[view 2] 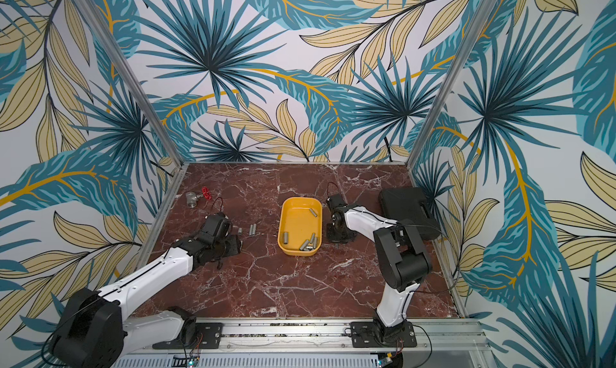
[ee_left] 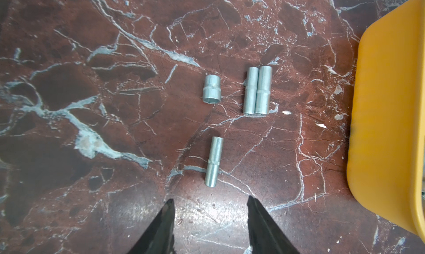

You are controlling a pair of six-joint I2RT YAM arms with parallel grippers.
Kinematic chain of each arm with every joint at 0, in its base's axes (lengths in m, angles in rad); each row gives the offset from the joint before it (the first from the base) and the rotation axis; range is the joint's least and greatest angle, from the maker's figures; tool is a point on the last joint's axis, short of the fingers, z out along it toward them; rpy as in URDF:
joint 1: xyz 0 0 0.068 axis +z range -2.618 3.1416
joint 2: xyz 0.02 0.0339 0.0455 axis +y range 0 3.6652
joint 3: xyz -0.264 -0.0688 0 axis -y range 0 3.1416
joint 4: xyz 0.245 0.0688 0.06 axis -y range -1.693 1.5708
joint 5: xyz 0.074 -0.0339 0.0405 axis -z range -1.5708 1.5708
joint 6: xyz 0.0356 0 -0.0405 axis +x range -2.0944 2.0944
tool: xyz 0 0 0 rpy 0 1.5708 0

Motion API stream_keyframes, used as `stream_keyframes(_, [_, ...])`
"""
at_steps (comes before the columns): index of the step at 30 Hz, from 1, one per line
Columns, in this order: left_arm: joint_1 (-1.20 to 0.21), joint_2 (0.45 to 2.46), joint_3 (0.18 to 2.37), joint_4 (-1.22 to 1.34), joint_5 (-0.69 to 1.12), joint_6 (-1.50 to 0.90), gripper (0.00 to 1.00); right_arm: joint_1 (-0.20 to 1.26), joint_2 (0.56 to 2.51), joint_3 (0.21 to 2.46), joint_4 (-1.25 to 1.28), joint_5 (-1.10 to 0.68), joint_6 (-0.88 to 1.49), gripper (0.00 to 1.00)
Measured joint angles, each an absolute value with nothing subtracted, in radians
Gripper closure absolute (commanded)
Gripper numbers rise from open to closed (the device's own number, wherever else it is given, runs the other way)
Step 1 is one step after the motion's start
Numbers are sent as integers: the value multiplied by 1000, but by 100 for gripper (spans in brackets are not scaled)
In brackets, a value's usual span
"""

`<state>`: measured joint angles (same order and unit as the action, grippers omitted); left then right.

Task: Take out the socket from the storage box
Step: Place the socket head at the center of the board.

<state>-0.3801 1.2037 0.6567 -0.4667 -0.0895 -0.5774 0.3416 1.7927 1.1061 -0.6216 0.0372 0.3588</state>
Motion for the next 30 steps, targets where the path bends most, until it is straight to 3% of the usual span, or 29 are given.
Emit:
stream_keyframes(17, [-382,1228,684,-461,-16,-573,44,342,1759,1108,-629,37,359,75])
stream_keyframes(30, [-539,1509,1092,-464,9,-517,43,338,1626,1131,-662,43,359,75])
